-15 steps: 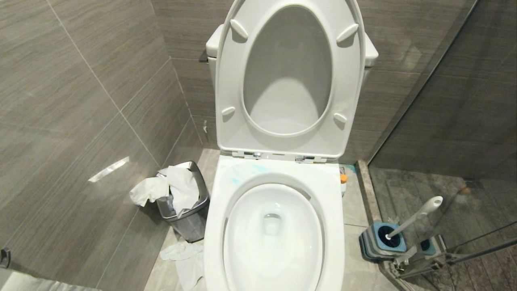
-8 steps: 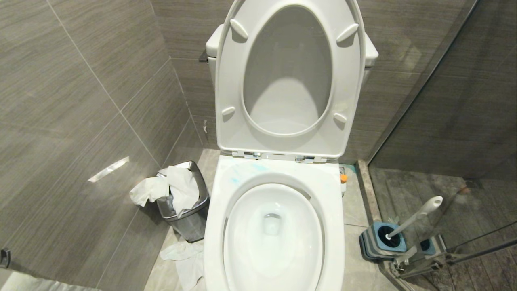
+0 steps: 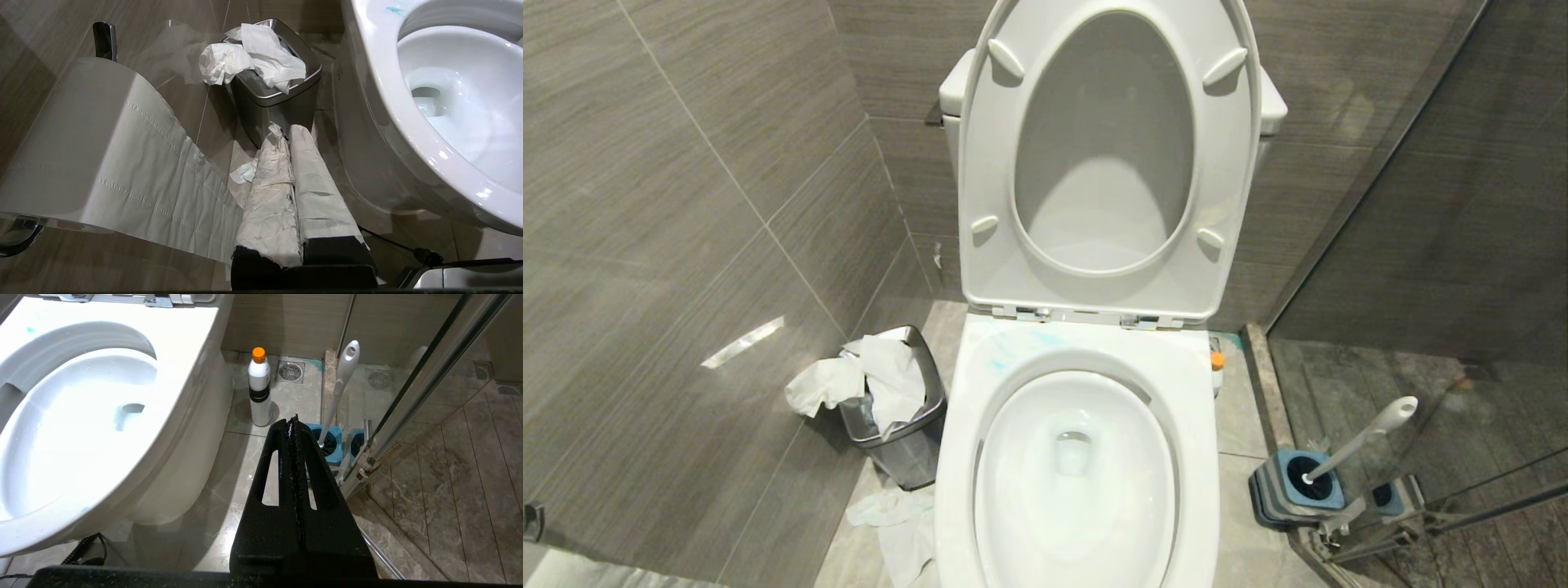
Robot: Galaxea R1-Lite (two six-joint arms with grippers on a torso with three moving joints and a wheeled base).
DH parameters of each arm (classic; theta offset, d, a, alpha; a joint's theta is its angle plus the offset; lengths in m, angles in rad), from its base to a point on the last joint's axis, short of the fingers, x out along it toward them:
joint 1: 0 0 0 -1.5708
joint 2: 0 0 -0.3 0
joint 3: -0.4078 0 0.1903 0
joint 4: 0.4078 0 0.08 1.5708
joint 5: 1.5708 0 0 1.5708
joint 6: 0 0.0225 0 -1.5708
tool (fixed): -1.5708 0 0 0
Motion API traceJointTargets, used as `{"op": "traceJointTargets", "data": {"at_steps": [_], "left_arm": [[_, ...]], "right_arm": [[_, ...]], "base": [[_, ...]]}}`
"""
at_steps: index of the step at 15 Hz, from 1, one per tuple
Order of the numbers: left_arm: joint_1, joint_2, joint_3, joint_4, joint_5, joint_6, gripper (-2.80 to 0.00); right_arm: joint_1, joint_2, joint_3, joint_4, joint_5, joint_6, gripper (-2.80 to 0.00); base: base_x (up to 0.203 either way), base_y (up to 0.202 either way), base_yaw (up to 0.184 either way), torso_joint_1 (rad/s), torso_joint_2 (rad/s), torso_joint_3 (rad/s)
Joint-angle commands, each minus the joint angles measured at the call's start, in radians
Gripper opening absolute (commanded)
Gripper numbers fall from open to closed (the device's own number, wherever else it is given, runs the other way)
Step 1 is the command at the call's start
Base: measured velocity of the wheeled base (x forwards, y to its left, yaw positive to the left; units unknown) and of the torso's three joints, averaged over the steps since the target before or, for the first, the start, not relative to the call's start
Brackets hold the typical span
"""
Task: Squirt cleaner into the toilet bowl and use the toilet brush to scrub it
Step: Pour in the cleaning agent
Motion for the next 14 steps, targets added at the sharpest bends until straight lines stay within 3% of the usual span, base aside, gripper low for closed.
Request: {"op": "traceJointTargets", "data": {"at_steps": [1, 14], "left_arm": [[0.0, 0.002, 0.0, 0.001, 0.0, 0.002, -2.8], [0.0, 0.002, -0.001, 0.001, 0.002, -0.009, -2.8]], "right_arm": [[0.0, 0.0, 0.0, 0.0, 0.0, 0.001, -2.8], [0.001, 0.0, 0.0, 0.0, 0.0, 0.001, -2.8]], "base": [[0.0, 0.0, 0.0, 0.0, 0.0, 0.0], [0.0, 0.0, 0.0, 0.001, 0.0, -0.002]]}}
